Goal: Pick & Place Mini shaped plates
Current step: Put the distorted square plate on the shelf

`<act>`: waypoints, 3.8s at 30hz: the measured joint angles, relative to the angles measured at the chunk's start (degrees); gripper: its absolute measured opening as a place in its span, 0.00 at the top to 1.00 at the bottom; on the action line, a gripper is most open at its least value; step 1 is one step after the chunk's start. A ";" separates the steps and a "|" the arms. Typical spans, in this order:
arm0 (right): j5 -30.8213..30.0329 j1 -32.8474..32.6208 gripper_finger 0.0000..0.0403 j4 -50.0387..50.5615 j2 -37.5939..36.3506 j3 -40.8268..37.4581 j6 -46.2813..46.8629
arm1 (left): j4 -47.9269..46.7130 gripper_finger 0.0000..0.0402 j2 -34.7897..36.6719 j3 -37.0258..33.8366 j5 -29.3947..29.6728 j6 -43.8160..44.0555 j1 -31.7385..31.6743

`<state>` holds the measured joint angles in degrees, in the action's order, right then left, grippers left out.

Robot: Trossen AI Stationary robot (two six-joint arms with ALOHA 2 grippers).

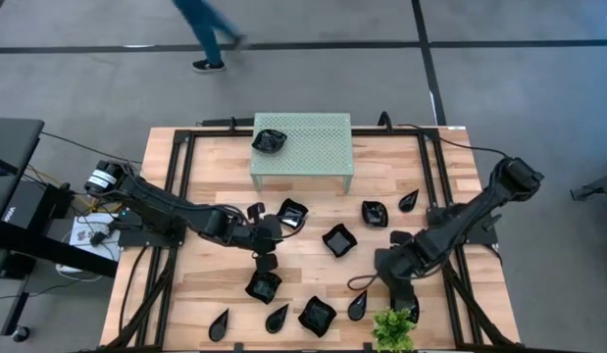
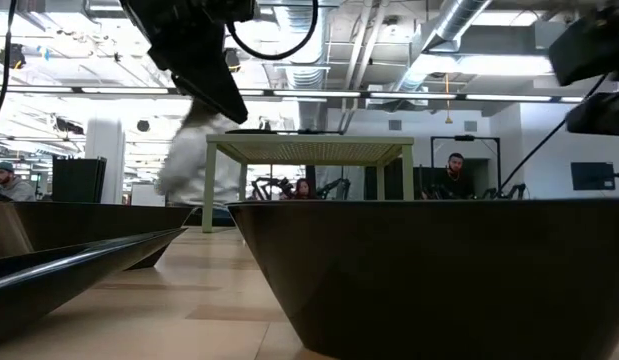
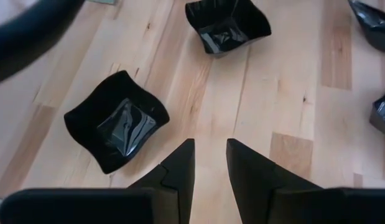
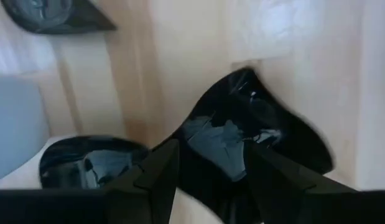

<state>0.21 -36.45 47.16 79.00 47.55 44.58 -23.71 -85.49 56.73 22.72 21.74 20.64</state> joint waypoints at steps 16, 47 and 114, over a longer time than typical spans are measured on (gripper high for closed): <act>-1.39 -2.33 0.58 -1.02 13.28 0.36 2.07 | 1.76 0.77 0.00 0.00 -0.02 -0.02 0.00; -1.31 3.10 0.80 -0.41 8.41 5.51 2.45 | 5.21 0.77 0.00 0.00 -0.02 -0.44 -0.02; -14.34 2.05 0.99 4.14 8.41 20.67 -19.05 | 7.18 0.77 0.00 0.00 -0.02 -0.47 -0.01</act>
<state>-14.13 -34.40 51.29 87.42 68.22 25.53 -16.53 -85.49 56.73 22.70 21.27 20.64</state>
